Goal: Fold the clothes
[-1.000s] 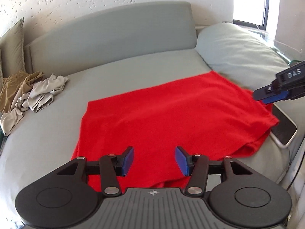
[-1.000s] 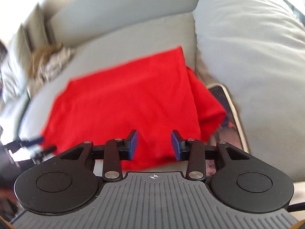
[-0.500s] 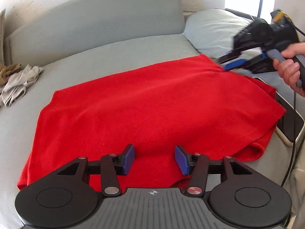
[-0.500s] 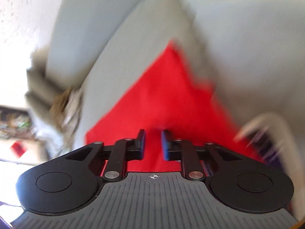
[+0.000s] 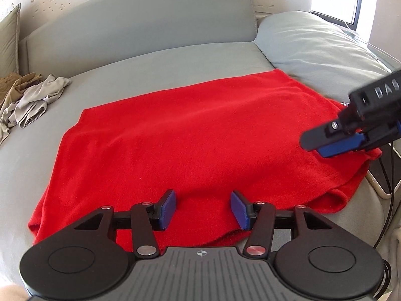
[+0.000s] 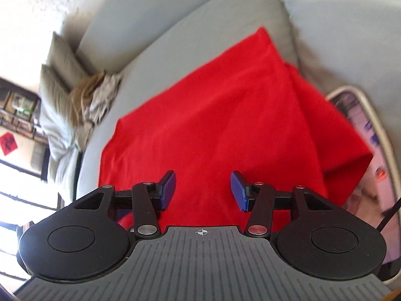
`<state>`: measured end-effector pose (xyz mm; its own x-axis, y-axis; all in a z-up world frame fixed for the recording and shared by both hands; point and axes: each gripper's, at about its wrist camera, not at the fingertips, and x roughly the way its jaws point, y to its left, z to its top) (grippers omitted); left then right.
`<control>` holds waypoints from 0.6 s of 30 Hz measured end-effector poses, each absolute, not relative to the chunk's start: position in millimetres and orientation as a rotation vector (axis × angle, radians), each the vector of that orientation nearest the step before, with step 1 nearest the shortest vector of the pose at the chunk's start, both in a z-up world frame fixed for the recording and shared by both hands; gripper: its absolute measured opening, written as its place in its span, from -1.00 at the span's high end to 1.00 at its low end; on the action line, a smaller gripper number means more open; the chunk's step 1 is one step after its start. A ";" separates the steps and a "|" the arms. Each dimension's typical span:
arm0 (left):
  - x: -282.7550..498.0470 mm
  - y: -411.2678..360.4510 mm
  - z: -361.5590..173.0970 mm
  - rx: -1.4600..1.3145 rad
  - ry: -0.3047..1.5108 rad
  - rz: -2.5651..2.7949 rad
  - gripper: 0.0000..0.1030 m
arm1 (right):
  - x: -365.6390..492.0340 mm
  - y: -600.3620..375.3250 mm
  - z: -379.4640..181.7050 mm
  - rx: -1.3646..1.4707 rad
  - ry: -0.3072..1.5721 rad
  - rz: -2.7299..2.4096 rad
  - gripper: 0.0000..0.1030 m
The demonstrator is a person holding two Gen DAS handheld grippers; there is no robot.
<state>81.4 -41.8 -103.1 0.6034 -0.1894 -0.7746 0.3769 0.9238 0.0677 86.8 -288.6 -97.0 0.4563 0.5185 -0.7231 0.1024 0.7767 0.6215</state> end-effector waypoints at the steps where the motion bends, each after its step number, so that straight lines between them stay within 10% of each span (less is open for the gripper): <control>1: 79.8 -41.3 -102.3 0.233 0.870 -0.323 -0.03 | 81.6 -286.0 -96.1 0.633 1.089 0.266 0.09; 8: 46.5 -29.2 -86.9 0.276 0.914 -0.268 -0.13 | 19.6 -313.1 -75.0 0.567 1.074 0.010 0.05; 12: 27.7 -21.3 -75.2 0.277 0.917 -0.256 -0.12 | -12.7 -323.0 -66.4 0.734 0.977 -0.010 -0.36; 18: 23.5 -16.9 -59.6 0.146 0.884 -0.259 -0.25 | -37.2 -321.4 -82.3 0.994 0.884 0.002 -0.14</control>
